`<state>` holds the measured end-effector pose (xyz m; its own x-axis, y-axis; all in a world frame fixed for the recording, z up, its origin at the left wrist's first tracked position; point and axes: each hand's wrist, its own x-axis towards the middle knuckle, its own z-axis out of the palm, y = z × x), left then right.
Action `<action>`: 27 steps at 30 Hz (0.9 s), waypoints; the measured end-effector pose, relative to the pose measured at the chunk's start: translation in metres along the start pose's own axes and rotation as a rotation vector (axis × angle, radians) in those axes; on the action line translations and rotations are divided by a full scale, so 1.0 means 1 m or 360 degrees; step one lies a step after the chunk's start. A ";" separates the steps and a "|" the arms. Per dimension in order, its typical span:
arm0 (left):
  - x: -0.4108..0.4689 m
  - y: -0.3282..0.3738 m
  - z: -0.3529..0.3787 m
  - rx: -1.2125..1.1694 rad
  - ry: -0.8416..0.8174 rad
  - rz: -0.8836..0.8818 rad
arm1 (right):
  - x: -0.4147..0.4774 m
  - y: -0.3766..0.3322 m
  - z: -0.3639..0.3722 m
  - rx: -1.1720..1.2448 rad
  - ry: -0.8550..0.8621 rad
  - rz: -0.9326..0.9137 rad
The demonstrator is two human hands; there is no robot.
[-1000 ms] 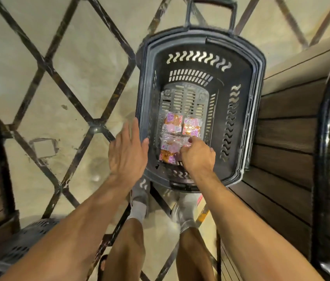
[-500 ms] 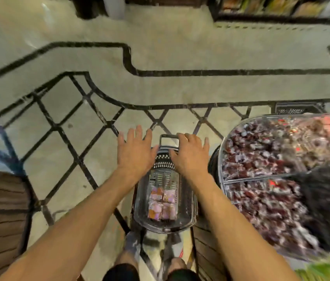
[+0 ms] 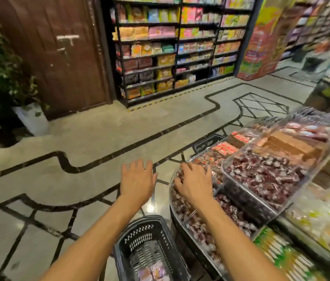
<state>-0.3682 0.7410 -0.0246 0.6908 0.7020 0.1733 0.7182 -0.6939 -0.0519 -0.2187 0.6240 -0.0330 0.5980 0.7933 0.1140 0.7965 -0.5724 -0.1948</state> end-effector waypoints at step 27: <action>-0.144 0.428 -0.090 -0.0276 0.0109 0.1382 | -0.358 0.331 -0.127 0.0009 0.0306 0.1295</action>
<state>-0.1674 0.3286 0.0172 0.9753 -0.0910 0.2010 -0.0839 -0.9955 -0.0437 -0.1582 0.1241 -0.0142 0.9915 0.0833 0.1000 0.1093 -0.9498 -0.2932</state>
